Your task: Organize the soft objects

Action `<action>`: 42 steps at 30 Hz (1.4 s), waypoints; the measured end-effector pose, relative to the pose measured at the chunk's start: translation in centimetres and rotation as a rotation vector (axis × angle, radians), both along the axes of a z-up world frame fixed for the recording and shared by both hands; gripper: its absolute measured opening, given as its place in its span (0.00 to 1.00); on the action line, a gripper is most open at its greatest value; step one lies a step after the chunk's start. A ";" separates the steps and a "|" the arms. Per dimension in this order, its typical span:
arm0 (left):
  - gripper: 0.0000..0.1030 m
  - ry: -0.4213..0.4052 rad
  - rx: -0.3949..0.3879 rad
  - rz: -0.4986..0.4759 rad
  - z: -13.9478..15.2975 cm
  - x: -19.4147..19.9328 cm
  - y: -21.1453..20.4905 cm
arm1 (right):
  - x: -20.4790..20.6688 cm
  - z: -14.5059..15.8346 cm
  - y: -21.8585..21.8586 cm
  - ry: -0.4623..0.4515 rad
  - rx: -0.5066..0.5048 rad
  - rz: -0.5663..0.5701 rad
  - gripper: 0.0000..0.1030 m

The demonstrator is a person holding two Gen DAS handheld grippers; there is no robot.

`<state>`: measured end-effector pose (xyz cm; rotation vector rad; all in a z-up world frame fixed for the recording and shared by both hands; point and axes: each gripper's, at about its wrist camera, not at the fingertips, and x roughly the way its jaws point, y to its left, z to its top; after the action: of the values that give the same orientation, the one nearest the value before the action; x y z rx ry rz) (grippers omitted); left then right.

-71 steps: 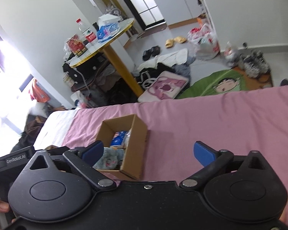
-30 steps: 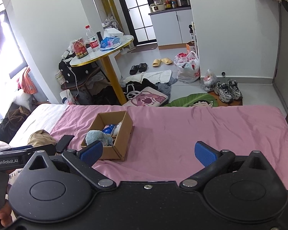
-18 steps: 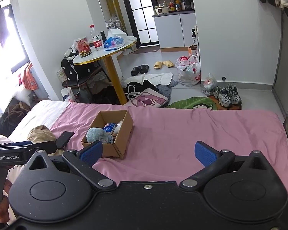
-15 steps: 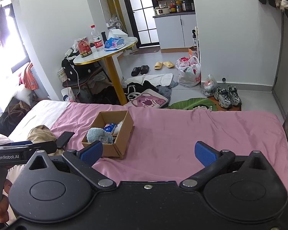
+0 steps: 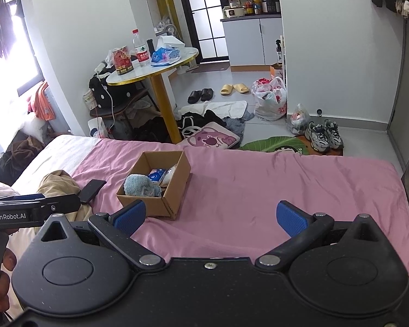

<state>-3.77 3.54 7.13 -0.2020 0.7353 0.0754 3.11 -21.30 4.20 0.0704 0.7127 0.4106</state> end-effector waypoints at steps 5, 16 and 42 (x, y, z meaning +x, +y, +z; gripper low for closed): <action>0.99 0.002 0.000 0.002 0.0 -0.1 0.1 | 0.0 0.0 0.1 -0.002 -0.002 0.002 1.00; 0.99 0.002 0.001 0.012 0.1 -0.2 0.4 | 0.0 0.1 0.1 -0.003 -0.005 0.004 1.00; 0.99 0.006 0.009 0.020 0.1 -0.3 0.8 | -0.3 -0.2 0.6 0.002 -0.007 0.002 1.00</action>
<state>-4.07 4.30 7.22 -0.2009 0.7385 0.0986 2.78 -20.69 3.97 0.0636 0.7163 0.4099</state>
